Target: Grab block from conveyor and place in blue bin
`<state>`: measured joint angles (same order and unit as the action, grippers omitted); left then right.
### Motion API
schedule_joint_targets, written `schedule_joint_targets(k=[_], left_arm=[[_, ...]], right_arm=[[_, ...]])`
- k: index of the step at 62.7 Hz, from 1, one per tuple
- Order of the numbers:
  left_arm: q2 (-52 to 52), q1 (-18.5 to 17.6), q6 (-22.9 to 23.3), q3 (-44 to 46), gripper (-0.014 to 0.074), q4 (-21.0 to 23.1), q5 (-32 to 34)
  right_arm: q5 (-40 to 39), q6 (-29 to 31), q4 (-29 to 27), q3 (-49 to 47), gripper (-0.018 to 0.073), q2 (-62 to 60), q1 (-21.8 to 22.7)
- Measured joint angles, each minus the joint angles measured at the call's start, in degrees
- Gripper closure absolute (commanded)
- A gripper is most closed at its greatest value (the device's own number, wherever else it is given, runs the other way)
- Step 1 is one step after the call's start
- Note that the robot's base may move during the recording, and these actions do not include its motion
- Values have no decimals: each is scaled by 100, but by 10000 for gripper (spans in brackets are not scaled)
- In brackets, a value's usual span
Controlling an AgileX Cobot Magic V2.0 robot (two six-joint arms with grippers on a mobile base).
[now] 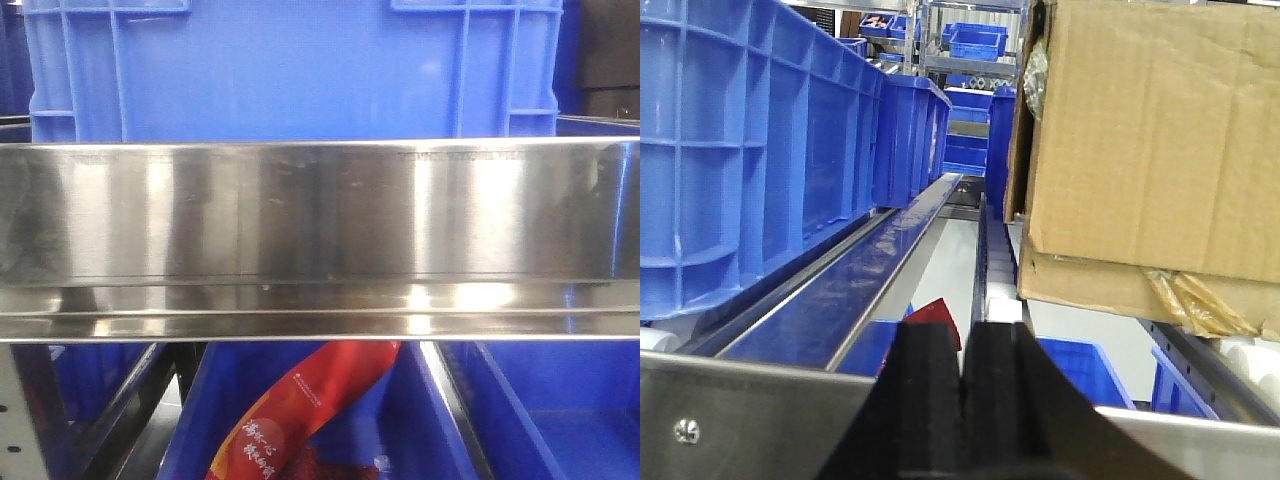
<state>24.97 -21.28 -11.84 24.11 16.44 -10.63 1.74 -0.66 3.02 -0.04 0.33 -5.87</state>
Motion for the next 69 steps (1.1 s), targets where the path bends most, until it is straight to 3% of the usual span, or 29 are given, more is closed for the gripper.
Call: schedule_joint_targets(k=[45, 57, 69], left_arm=[[-144, 69, 0, -181, 707, 0, 47], [-781, 613, 16, -833, 707, -249, 129], [-1750, 1492, 1076, -1655, 707, -1348, 184]], right_arm=[[-53, 0, 10, 0, 721, 0, 0], [-77, 0, 10, 0, 721, 0, 0], [-77, 0, 10, 0, 721, 0, 0]])
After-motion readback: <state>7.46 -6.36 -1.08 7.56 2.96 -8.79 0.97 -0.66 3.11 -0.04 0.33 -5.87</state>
